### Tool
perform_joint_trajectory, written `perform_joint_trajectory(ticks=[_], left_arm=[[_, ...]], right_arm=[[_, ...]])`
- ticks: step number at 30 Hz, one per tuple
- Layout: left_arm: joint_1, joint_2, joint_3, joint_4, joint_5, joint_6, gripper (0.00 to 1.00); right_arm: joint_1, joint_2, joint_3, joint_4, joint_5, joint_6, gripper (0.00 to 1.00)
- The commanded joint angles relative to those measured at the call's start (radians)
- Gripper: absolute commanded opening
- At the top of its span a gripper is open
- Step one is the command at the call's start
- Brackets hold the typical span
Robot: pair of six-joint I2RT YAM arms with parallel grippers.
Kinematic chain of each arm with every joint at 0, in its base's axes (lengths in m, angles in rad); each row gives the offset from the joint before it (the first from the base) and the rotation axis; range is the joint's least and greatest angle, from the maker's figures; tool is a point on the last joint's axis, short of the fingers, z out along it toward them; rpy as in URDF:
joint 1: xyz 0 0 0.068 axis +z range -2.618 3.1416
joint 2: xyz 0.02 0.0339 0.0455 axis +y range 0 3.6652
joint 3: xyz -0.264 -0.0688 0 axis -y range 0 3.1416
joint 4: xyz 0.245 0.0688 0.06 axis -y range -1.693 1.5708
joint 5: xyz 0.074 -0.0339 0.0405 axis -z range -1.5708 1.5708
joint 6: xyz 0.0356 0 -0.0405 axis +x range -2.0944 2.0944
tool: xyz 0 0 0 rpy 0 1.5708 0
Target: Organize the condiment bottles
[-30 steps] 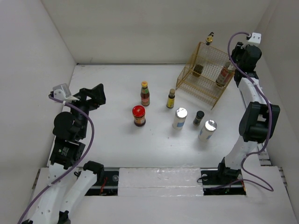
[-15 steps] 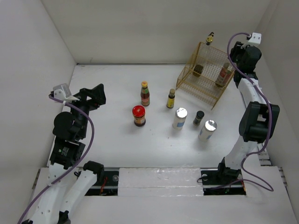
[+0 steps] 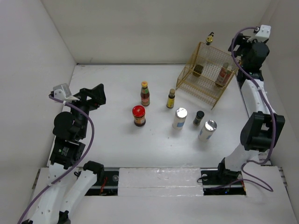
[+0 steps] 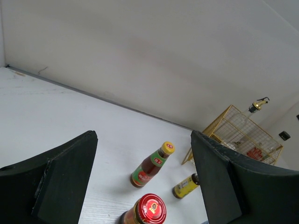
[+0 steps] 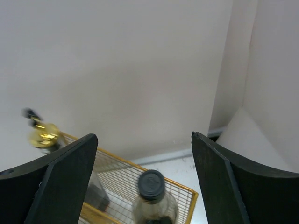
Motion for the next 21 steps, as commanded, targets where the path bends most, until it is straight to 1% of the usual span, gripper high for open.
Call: perform_joint_trajectory(ticks=[1, 2, 3, 4, 5, 6, 7, 8, 9, 10, 11, 12, 13, 14, 16, 17, 18, 19, 20, 21], left_arm=[[-0.002, 0.006, -0.004, 0.051, 0.002, 0.01, 0.77], [-0.002, 0.006, -0.004, 0.051, -0.007, 0.01, 0.77], [-0.002, 0.006, -0.004, 0.051, -0.007, 0.01, 0.77], [-0.002, 0.006, -0.004, 0.051, 0.007, 0.01, 0.75], [-0.002, 0.006, -0.004, 0.051, 0.007, 0.01, 0.72], [-0.002, 0.006, -0.004, 0.061, 0.021, 0.01, 0.68], [-0.002, 0.006, -0.004, 0.061, 0.021, 0.01, 0.64], [-0.002, 0.006, -0.004, 0.061, 0.021, 0.01, 0.6], [-0.002, 0.006, -0.004, 0.061, 0.021, 0.01, 0.52], [-0.002, 0.006, -0.004, 0.061, 0.021, 0.01, 0.48], [-0.002, 0.006, -0.004, 0.061, 0.031, 0.01, 0.43], [-0.002, 0.006, -0.004, 0.061, 0.032, 0.001, 0.39], [-0.002, 0.006, -0.004, 0.061, 0.032, 0.001, 0.31], [-0.002, 0.006, -0.004, 0.061, 0.032, 0.001, 0.27], [-0.002, 0.026, -0.004, 0.061, 0.032, -0.008, 0.18], [-0.002, 0.026, -0.004, 0.05, 0.032, -0.008, 0.11], [-0.002, 0.026, -0.004, 0.05, 0.032, -0.008, 0.08], [-0.002, 0.026, -0.004, 0.05, 0.032, -0.008, 0.05], [-0.002, 0.026, -0.004, 0.05, 0.022, -0.008, 0.02], [-0.002, 0.026, -0.004, 0.05, 0.022, -0.008, 0.0]], right_arm=[[0.074, -0.129, -0.015, 0.071, -0.019, -0.028, 0.87], [0.094, -0.14, -0.027, 0.071, -0.008, -0.043, 0.87], [0.114, -0.149, -0.036, 0.062, -0.008, -0.044, 0.85], [0.155, -0.149, -0.048, 0.062, -0.018, -0.044, 0.79], [0.177, -0.161, -0.074, 0.053, -0.037, -0.044, 0.59], [0.2, -0.174, -0.088, 0.053, -0.089, -0.03, 0.37], [0.251, -0.174, -0.102, 0.042, -0.118, -0.013, 0.19], [0.281, -0.174, -0.145, 0.042, -0.147, 0.008, 0.07], [0.313, -0.174, -0.168, 0.042, -0.172, 0.036, 0.0], [0.348, -0.174, -0.191, 0.042, -0.187, 0.036, 0.0], [0.422, -0.183, -0.214, 0.042, -0.178, 0.036, 0.0], [0.457, -0.183, -0.26, 0.042, -0.178, 0.036, 0.0], [0.489, -0.183, -0.277, 0.042, -0.169, 0.045, 0.0], [0.544, -0.183, -0.291, 0.042, -0.169, 0.045, 0.0], [0.586, -0.172, -0.291, -0.002, -0.198, 0.033, 0.0], [0.603, -0.172, -0.291, -0.022, -0.238, 0.024, 0.04], [0.632, -0.172, -0.291, -0.042, -0.256, 0.012, 0.09], [0.648, -0.172, -0.282, -0.085, -0.276, -0.022, 0.18], [0.663, -0.172, -0.282, -0.105, -0.308, -0.031, 0.22], [0.695, -0.172, -0.282, -0.12, -0.328, -0.031, 0.29]])
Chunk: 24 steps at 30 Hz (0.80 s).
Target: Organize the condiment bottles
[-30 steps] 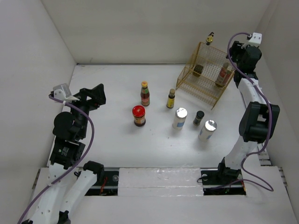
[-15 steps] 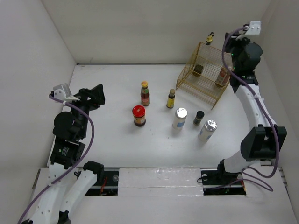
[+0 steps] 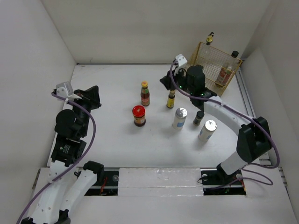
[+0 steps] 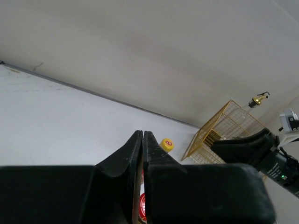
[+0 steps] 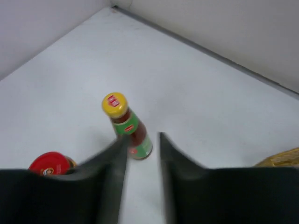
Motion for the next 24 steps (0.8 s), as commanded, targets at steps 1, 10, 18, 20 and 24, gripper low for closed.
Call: perform_joint_trajectory(ticks=[1, 10, 18, 20, 24], left_arm=[[-0.002, 0.003, -0.003, 0.043, -0.011, -0.013, 0.0], [-0.002, 0.023, 0.006, 0.043, -0.011, -0.013, 0.33], [-0.002, 0.023, 0.006, 0.034, -0.034, -0.013, 0.45], [-0.002, 0.023, 0.006, 0.043, -0.025, -0.013, 0.5], [-0.002, 0.038, 0.006, 0.032, -0.025, -0.013, 0.01]], right_arm=[[0.055, -0.033, 0.025, -0.033, -0.113, -0.049, 0.47], [0.17, 0.023, 0.024, -0.196, -0.15, -0.135, 0.87], [0.296, 0.08, 0.033, -0.254, -0.089, -0.19, 0.99], [0.305, 0.118, 0.047, -0.254, -0.061, -0.19, 0.99], [0.327, 0.184, 0.087, -0.254, -0.021, -0.179, 0.99]])
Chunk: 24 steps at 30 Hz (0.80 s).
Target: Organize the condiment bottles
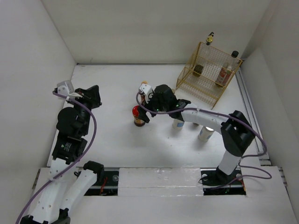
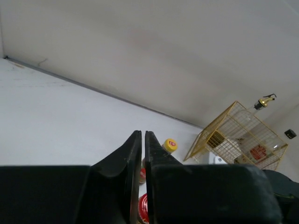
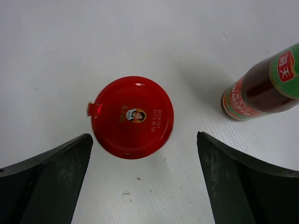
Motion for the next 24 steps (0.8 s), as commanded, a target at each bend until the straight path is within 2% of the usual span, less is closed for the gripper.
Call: perform_joint_trajectory(ticks=[1, 3, 4, 5, 7, 12, 15, 18, 19, 21, 22, 23, 24], left_arm=[[-0.002, 0.013, 0.006, 0.032, 0.014, 0.006, 0.04], [-0.002, 0.013, 0.006, 0.043, 0.023, 0.006, 0.22], [-0.002, 0.013, 0.006, 0.043, 0.023, 0.006, 0.43], [-0.002, 0.013, 0.006, 0.043, 0.014, 0.006, 0.5], [-0.002, 0.013, 0.006, 0.043, 0.014, 0.006, 0.58], [-0.002, 0.004, 0.006, 0.043, 0.023, 0.006, 0.67], [-0.002, 0.004, 0.006, 0.043, 0.034, 0.006, 0.68], [-0.002, 0.004, 0.006, 0.043, 0.034, 0.006, 0.67], [-0.002, 0.004, 0.006, 0.043, 0.034, 0.006, 0.65], [-0.002, 0.004, 0.006, 0.043, 0.034, 0.006, 0.61], [-0.002, 0.004, 0.006, 0.043, 0.034, 0.006, 0.57], [-0.002, -0.008, -0.005, 0.052, 0.034, 0.006, 0.4], [-0.002, -0.008, -0.005, 0.052, 0.043, 0.006, 0.27]], right_arm=[[0.01, 0.039, 0.056, 0.008, 0.042, -0.008, 0.99], [0.01, 0.068, 0.079, 0.008, 0.062, -0.018, 0.99], [0.019, 0.079, 0.09, 0.017, 0.062, -0.018, 0.99], [0.019, 0.079, 0.09, 0.017, 0.062, -0.018, 0.99], [0.019, 0.088, 0.09, 0.031, 0.024, -0.018, 0.99], [0.029, 0.134, 0.09, 0.083, 0.008, -0.007, 0.99], [0.038, 0.143, 0.09, 0.129, -0.004, 0.002, 0.95], [0.048, 0.144, 0.068, 0.169, 0.005, 0.011, 0.82], [0.049, 0.134, 0.056, 0.199, 0.005, 0.027, 0.67], [0.058, 0.125, 0.045, 0.218, -0.006, 0.038, 0.55], [0.067, 0.116, 0.024, 0.241, 0.005, 0.038, 0.5], [0.067, 0.08, 0.013, 0.256, 0.016, 0.038, 0.42], [0.067, 0.056, 0.004, 0.268, 0.016, 0.038, 0.38]])
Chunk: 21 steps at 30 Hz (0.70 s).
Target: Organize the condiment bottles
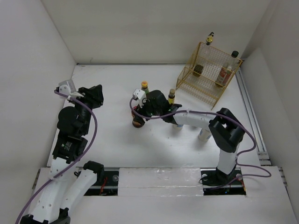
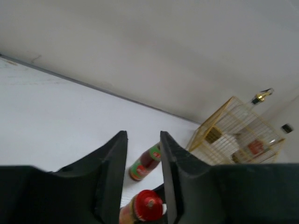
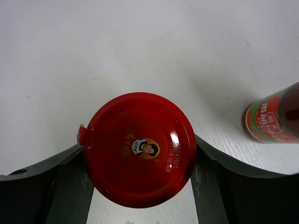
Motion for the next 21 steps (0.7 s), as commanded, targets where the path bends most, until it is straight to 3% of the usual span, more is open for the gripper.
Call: perform_joint_trajectory(ticks=[1, 3, 5, 6, 8, 9, 10, 13, 15, 18, 19, 21], left_arm=[[-0.002, -0.017, -0.005, 0.052, 0.017, 0.009, 0.23], [-0.002, -0.006, 0.004, 0.052, 0.038, 0.009, 0.3], [-0.002, -0.006, 0.004, 0.052, 0.047, 0.009, 0.45], [-0.002, -0.006, 0.004, 0.052, 0.047, 0.009, 0.41], [-0.002, -0.006, 0.004, 0.052, 0.037, 0.009, 0.19], [-0.002, -0.006, 0.004, 0.052, 0.037, 0.009, 0.19], [-0.002, -0.006, 0.004, 0.052, 0.037, 0.009, 0.28], [-0.002, -0.015, -0.005, 0.064, 0.063, 0.009, 0.69], [-0.002, -0.015, -0.005, 0.073, 0.102, 0.021, 0.68], [-0.002, -0.015, -0.016, 0.116, 0.225, 0.047, 0.55], [-0.002, -0.006, -0.016, 0.131, 0.266, 0.07, 0.44], [-0.002, 0.005, -0.016, 0.174, 0.401, 0.084, 0.39]], right_arm=[[0.022, -0.108, -0.013, 0.152, -0.014, 0.022, 0.36], [0.022, -0.186, -0.022, 0.182, -0.014, 0.033, 0.36], [0.022, -0.231, 0.013, 0.182, -0.014, 0.033, 0.35], [0.022, -0.273, 0.025, 0.182, -0.014, 0.024, 0.35], [-0.015, -0.321, 0.047, 0.182, 0.018, 0.013, 0.35], [-0.032, -0.371, 0.06, 0.182, 0.035, 0.001, 0.35], [-0.052, -0.396, 0.061, 0.182, 0.035, 0.0, 0.34], [-0.16, -0.471, 0.082, 0.173, 0.116, -0.024, 0.34], [-0.264, -0.493, 0.096, 0.147, 0.127, -0.024, 0.34], [-0.402, -0.493, 0.116, 0.122, 0.153, -0.024, 0.34], [-0.432, -0.484, 0.125, 0.111, 0.168, -0.024, 0.34], [-0.483, -0.449, 0.139, 0.111, 0.222, -0.024, 0.34]])
